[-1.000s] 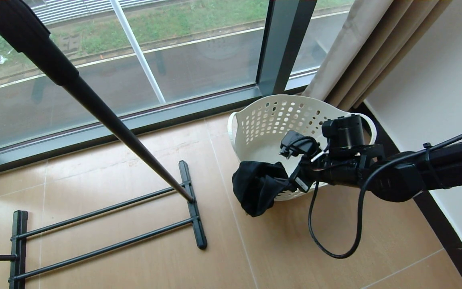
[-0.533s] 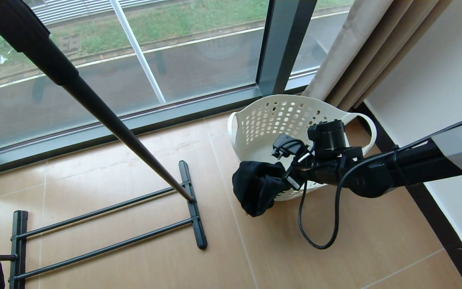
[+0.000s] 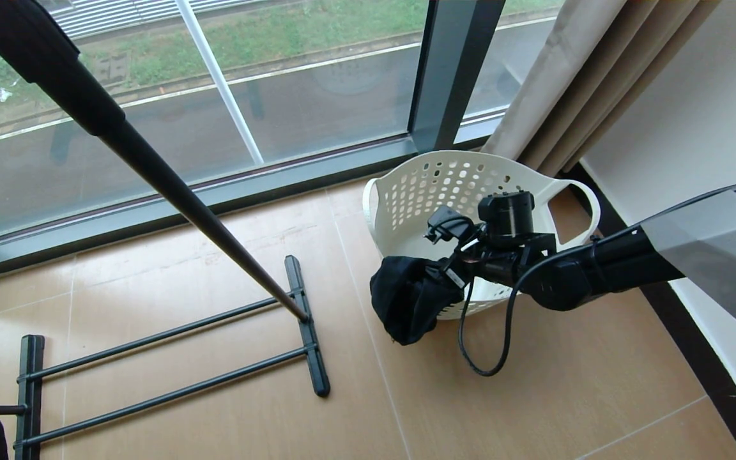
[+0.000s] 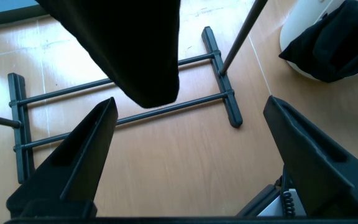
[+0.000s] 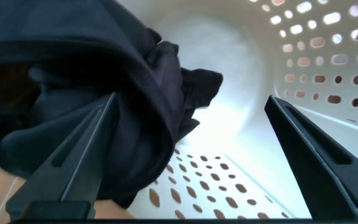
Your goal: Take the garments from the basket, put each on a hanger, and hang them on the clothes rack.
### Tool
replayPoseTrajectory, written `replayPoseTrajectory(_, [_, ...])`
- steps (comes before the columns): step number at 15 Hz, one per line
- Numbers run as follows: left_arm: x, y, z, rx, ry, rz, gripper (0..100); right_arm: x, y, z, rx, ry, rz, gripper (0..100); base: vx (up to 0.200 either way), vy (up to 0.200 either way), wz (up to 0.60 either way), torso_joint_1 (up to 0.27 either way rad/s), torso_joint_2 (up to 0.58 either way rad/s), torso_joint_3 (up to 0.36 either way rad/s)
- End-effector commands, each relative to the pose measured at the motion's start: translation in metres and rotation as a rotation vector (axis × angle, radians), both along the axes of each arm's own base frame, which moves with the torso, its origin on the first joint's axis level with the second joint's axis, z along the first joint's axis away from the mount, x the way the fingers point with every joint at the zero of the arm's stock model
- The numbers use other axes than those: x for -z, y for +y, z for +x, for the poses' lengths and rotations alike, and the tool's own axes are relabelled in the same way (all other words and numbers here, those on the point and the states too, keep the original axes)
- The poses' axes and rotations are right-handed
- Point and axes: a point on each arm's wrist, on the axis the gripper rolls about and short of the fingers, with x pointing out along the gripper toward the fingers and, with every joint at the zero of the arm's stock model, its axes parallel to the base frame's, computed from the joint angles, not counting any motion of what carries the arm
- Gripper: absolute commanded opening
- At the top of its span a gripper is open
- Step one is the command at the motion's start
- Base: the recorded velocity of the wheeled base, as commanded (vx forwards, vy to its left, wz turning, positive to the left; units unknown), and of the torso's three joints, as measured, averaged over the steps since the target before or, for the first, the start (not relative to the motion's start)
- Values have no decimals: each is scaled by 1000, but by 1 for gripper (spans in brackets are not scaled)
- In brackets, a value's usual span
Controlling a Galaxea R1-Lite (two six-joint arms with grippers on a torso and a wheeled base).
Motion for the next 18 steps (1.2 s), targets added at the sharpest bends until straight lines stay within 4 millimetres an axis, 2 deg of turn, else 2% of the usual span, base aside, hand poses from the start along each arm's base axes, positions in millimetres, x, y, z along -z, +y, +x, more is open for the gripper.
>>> replayPoseTrajectory(1, [0, 0, 0, 0, 0, 0, 100, 10, 2, 4, 1, 9, -6, 100, 0, 0, 0, 0, 0, 0])
replayPoseTrajectory(8, [0, 0, 0, 0, 0, 0, 100, 9, 4, 10, 28, 0, 34, 100, 0, 0, 0, 0, 0, 0])
replayPoseTrajectory(9, [0, 0, 0, 0, 0, 0, 100, 9, 4, 10, 28, 0, 34, 0, 0, 0, 0, 0, 0, 0])
replayPoseTrajectory(15, [0, 0, 0, 0, 0, 0, 100, 11, 5, 7, 23, 13, 32, 0, 0, 0, 0, 0, 0, 0])
replayPoseTrajectory(18, [0, 0, 0, 0, 0, 0, 100, 1, 3, 1, 19, -5, 49, 0, 0, 0, 0, 0, 0, 0])
